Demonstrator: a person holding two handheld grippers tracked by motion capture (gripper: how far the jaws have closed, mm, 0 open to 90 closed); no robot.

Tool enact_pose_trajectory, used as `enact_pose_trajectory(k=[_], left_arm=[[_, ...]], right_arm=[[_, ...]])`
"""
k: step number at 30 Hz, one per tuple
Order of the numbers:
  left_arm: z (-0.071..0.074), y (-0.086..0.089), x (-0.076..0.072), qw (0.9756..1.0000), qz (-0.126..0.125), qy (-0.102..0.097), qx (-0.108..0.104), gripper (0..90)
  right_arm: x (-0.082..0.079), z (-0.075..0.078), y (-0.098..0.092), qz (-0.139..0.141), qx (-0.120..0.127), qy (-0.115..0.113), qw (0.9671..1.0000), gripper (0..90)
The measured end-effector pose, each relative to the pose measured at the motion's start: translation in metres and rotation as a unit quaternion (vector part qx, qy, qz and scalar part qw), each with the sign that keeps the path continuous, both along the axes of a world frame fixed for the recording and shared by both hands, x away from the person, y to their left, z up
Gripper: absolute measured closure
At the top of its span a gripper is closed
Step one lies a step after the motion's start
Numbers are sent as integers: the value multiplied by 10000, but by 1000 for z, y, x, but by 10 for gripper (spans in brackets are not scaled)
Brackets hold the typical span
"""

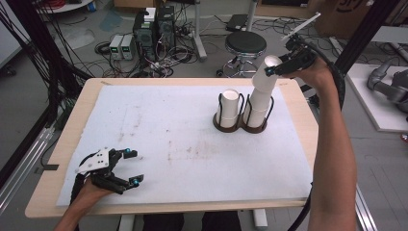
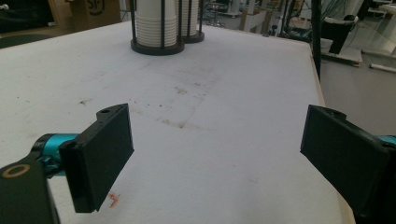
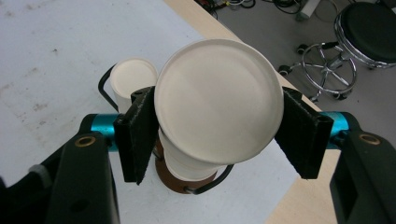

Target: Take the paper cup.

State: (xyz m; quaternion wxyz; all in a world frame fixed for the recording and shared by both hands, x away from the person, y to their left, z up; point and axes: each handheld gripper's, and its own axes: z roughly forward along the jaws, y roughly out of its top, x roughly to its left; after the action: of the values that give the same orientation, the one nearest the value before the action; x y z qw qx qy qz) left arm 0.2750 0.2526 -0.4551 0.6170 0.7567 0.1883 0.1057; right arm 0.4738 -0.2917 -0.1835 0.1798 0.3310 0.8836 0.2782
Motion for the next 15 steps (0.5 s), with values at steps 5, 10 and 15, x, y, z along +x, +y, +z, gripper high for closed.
enact_pose_trajectory(k=[5,10,15], left_arm=[[0,0,0,10000,1,-3,-7,92],[0,0,0,10000,5,28,5,92],[0,0,1,10000,1,32,26,94]], right_arm=[[-6,5,2,22,41,-79,10000,353],[-25,20,-1,321,509,-334,9976,353],[-37,26,-1,501,652,-392,9958,353]])
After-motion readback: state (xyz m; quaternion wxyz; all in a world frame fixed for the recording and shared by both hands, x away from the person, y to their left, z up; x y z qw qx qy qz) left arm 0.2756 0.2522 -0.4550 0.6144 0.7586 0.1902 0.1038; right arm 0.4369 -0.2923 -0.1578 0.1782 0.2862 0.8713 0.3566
